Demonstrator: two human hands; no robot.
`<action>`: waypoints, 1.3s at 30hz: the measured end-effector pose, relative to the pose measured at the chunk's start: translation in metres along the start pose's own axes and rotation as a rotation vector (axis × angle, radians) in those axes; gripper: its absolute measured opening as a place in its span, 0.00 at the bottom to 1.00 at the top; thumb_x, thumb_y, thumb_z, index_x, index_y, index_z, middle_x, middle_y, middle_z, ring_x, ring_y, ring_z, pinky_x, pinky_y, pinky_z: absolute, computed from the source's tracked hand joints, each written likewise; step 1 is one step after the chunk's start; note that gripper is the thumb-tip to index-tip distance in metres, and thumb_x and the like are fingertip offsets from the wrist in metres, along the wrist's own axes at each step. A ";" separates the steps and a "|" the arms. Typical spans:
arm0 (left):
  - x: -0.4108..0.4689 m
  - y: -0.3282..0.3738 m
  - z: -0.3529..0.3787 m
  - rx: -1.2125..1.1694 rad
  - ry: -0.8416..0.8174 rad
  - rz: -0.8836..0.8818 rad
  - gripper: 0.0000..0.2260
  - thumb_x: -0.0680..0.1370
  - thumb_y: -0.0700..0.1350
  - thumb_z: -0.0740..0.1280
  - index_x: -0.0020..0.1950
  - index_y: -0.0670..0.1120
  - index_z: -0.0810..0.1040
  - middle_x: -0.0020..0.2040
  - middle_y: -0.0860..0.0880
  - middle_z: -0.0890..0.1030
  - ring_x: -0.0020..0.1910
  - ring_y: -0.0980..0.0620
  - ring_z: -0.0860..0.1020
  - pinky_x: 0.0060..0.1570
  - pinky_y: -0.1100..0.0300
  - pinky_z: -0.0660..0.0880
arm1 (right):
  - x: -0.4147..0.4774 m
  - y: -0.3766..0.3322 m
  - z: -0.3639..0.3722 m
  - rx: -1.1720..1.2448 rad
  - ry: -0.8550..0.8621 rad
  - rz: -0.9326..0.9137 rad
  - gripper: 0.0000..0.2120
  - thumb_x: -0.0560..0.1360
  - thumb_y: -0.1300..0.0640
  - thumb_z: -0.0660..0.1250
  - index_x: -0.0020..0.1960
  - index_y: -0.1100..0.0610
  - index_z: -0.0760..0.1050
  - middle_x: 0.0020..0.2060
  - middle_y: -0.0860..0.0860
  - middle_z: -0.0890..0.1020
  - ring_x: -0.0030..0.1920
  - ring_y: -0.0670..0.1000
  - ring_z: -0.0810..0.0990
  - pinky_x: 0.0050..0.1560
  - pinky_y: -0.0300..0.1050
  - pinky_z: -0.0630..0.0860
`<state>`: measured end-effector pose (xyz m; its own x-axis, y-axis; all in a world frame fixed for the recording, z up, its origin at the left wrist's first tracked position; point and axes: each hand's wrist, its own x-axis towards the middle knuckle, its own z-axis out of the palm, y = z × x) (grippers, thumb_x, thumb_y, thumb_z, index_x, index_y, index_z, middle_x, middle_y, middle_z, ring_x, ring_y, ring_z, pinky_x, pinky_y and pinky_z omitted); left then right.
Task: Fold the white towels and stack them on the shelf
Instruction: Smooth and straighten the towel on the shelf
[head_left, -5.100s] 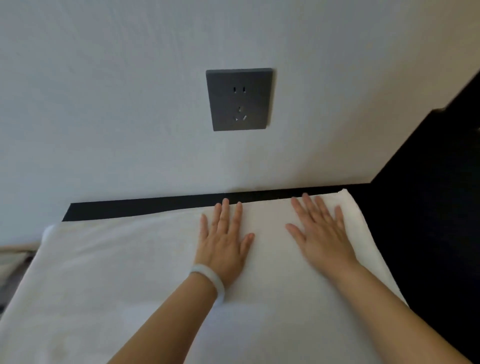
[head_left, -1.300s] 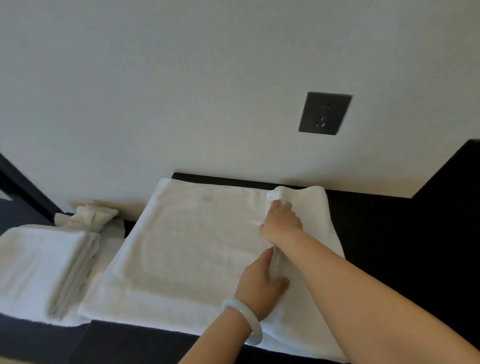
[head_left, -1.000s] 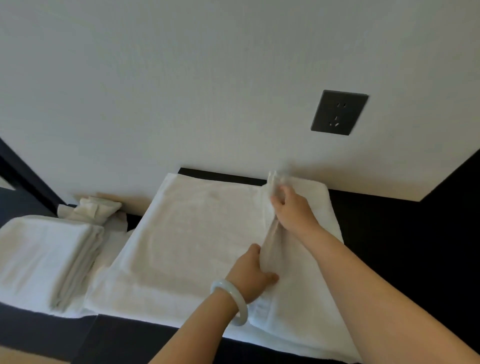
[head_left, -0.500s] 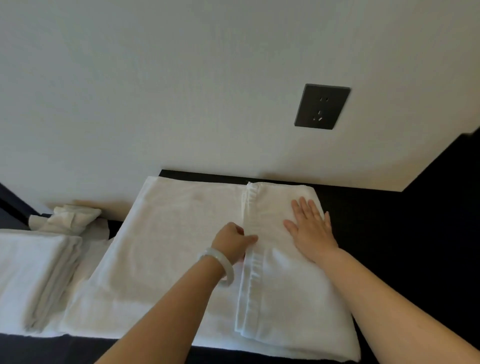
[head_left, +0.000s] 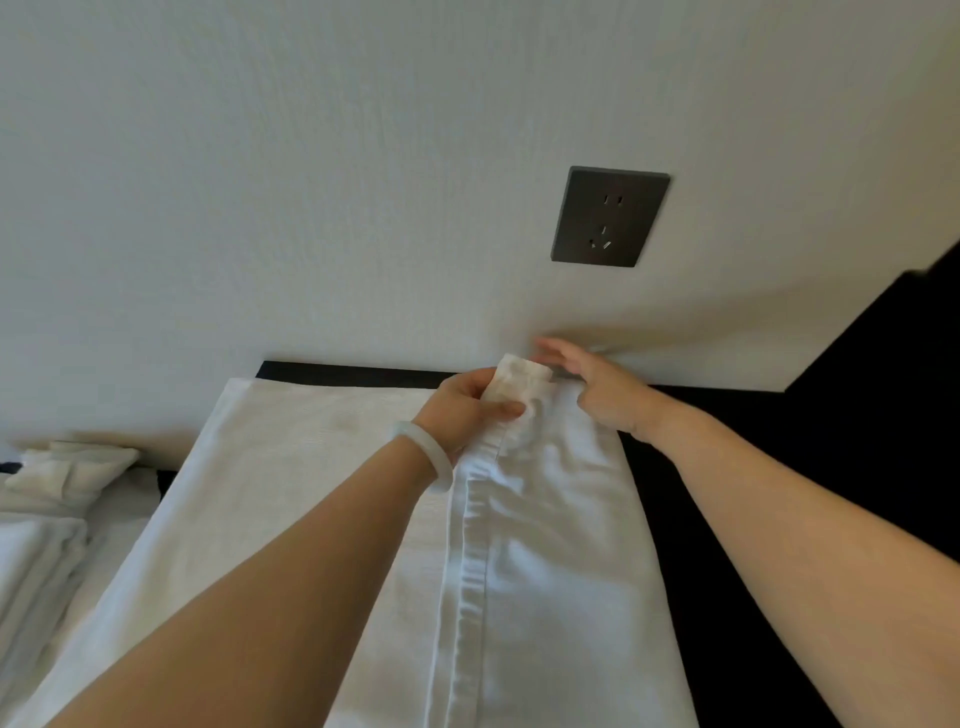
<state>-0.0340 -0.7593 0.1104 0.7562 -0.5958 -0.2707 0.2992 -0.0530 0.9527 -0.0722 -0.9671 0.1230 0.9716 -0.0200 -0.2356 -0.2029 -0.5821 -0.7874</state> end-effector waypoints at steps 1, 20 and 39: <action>0.000 0.001 0.001 0.006 -0.020 0.053 0.14 0.74 0.32 0.70 0.58 0.41 0.81 0.51 0.41 0.83 0.50 0.42 0.82 0.55 0.47 0.79 | 0.004 -0.004 -0.003 -0.049 -0.045 -0.008 0.41 0.70 0.82 0.51 0.76 0.53 0.64 0.67 0.49 0.74 0.68 0.48 0.71 0.61 0.39 0.74; 0.034 -0.048 -0.007 0.456 0.572 0.103 0.14 0.76 0.44 0.72 0.59 0.46 0.73 0.44 0.55 0.76 0.41 0.61 0.75 0.37 0.69 0.68 | 0.020 0.063 0.011 -0.308 0.567 0.256 0.13 0.76 0.48 0.71 0.56 0.53 0.73 0.56 0.55 0.78 0.62 0.60 0.70 0.53 0.45 0.57; -0.029 -0.036 0.006 0.425 0.462 -0.040 0.20 0.77 0.46 0.70 0.65 0.44 0.66 0.50 0.51 0.74 0.41 0.59 0.74 0.34 0.68 0.67 | -0.056 0.059 0.067 -0.704 0.198 0.192 0.33 0.80 0.35 0.38 0.81 0.47 0.40 0.80 0.47 0.39 0.78 0.48 0.33 0.77 0.62 0.36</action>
<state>-0.0703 -0.7447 0.0851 0.9510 -0.1840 -0.2483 0.1466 -0.4389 0.8865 -0.1467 -0.9458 0.0514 0.9441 -0.2805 -0.1730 -0.3100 -0.9340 -0.1776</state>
